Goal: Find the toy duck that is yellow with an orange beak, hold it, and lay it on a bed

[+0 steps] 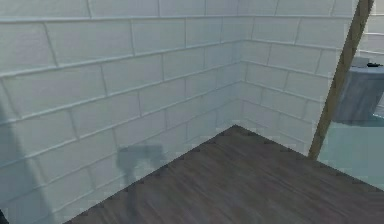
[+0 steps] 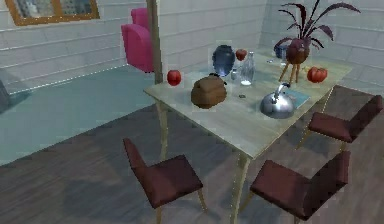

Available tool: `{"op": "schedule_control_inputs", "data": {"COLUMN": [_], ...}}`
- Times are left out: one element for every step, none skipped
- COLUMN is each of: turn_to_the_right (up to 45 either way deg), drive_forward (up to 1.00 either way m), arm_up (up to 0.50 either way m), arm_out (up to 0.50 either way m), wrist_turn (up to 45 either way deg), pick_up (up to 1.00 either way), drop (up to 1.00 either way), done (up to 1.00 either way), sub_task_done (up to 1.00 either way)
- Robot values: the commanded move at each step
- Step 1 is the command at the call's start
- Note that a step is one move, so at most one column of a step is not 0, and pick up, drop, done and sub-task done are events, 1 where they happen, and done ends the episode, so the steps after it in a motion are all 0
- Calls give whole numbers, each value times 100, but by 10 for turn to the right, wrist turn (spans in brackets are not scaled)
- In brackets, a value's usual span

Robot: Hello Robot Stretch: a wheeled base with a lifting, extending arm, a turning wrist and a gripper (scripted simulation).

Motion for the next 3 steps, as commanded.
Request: {"op": "schedule_control_inputs", "data": {"turn_to_the_right": [0,450,150], "drive_forward": [60,0,0], "arm_up": [0,0,0], "arm_out": [0,0,0], "wrist_turn": [0,0,0], "pick_up": [0,0,0], "drop": [0,0,0], "done": [0,0,0], "sub_task_done": [0,0,0]}}
